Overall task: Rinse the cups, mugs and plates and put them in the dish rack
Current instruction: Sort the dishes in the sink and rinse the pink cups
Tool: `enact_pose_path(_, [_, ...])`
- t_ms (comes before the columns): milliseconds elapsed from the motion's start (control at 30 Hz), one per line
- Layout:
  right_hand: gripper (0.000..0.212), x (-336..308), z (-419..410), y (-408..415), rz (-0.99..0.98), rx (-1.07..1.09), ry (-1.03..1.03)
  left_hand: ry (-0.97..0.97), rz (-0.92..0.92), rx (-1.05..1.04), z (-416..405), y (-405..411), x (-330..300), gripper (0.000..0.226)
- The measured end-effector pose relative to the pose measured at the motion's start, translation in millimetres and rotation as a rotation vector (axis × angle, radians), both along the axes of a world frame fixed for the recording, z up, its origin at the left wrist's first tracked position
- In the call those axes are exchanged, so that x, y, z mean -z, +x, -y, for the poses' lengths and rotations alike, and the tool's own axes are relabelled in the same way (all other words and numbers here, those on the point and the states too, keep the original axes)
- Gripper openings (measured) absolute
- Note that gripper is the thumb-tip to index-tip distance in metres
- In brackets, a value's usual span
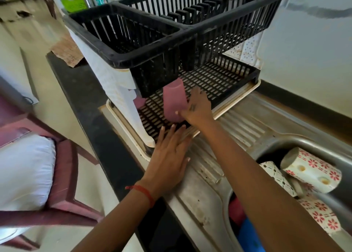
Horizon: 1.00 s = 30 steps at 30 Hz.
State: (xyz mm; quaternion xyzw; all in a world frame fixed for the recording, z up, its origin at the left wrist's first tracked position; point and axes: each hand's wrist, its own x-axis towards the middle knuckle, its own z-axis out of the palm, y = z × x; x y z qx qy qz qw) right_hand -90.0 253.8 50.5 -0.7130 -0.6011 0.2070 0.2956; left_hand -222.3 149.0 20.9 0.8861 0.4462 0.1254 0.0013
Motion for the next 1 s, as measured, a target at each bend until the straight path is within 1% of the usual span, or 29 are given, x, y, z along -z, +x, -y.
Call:
enact_pose_path(67, [0.066, 4, -4, -3, 0.035, 0.049, -0.032, 0.069, -0.032, -0.006, 13, -1, -1, 0.056])
enact_pose_path(167, [0.040, 8, -15, -10, 0.150, -0.044, -0.015, 0.181, -0.077, -0.048, 20, -4, 1, 0.052])
enact_pose_path(200, [0.037, 8, -20, -13, 0.157, -0.069, 0.000, 0.205, -0.083, -0.074, 19, -6, 0, 0.053])
enact_pose_path(267, [0.040, 11, -32, -18, 0.157, -0.087, 0.028, 0.240, -0.128, -0.123, 14, -13, 0, 0.055])
enact_pose_path(400, [0.053, 17, -51, -29, 0.085, -0.084, 0.064, 0.311, -0.191, -0.081, 9, -22, 6, 0.045])
enact_pose_path(467, [0.051, 19, -61, -34, 0.073, -0.087, 0.087, 0.289, -0.193, -0.076, 9, -24, 7, 0.048])
enact_pose_path(633, [0.046, 28, -79, -42, 0.025, -0.100, 0.131, 0.308, -0.124, -0.057, 7, -26, 11, 0.042])
enact_pose_path(767, [0.047, 32, -89, -44, 0.082, -0.084, 0.123, 0.325, -0.064, -0.077, 7, -23, 15, 0.045])
enact_pose_path(867, [0.046, 30, -94, -47, 0.137, -0.054, 0.114, 0.312, -0.033, -0.114, 9, -19, 14, 0.042])
enact_pose_path(1000, [0.044, 30, -101, -52, 0.167, -0.022, 0.092, 0.309, -0.044, -0.144, 11, -15, 14, 0.047])
